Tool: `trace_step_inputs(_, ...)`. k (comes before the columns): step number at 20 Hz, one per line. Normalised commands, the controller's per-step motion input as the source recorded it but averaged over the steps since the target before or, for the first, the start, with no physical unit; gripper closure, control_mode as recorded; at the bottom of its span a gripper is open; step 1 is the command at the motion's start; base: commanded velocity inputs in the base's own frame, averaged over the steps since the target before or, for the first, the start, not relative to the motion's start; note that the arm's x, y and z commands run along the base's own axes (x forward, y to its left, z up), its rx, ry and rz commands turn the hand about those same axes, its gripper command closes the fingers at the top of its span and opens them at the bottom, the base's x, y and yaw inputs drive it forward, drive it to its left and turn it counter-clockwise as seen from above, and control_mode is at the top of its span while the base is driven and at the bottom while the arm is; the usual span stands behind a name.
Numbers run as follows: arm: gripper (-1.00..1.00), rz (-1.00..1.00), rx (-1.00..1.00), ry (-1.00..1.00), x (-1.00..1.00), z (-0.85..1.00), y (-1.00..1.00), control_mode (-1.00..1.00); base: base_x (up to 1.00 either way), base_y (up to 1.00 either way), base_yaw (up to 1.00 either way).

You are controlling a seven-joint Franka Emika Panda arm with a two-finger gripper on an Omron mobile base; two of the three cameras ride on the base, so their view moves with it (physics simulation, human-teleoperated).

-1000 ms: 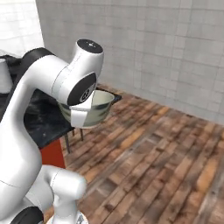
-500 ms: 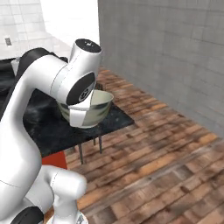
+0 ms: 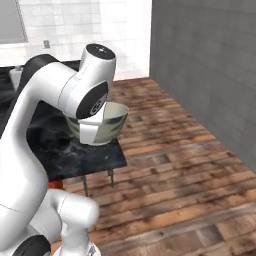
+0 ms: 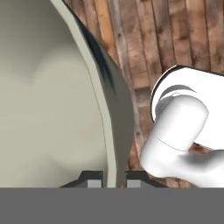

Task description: Pick up the bowls from the cabinet and place each bowl in front of a stool on the dining counter.

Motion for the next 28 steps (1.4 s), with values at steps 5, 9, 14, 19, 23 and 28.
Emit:
trace_step_inputs(5, 1.00, 0.00, 0.00, 0.00, 0.00, 0.00, 0.00, 1.00, 0.62, -1.00, 0.29)
trace_step_inputs(9, 1.00, 0.00, 0.00, 0.00, 0.00, 0.00, 0.00, 1.00, 0.62, -1.00, 0.31)
trace_step_inputs(14, 1.00, 0.00, 0.00, 0.00, 0.00, 0.00, 0.00, 1.00, 0.60, -1.00, 0.40)
trace_step_inputs(19, 1.00, 0.00, 0.00, 0.00, 0.00, 0.00, 0.00, 1.00, 0.56, -0.99, 0.52)
trace_step_inputs(23, 1.00, 0.00, 0.00, 0.00, 0.00, 0.00, 0.00, 1.00, 0.54, -1.00, 0.50)
trace_step_inputs(28, 1.00, 0.00, 0.00, 0.00, 0.00, 0.00, 0.00, 1.00, 0.57, -0.70, 0.65)
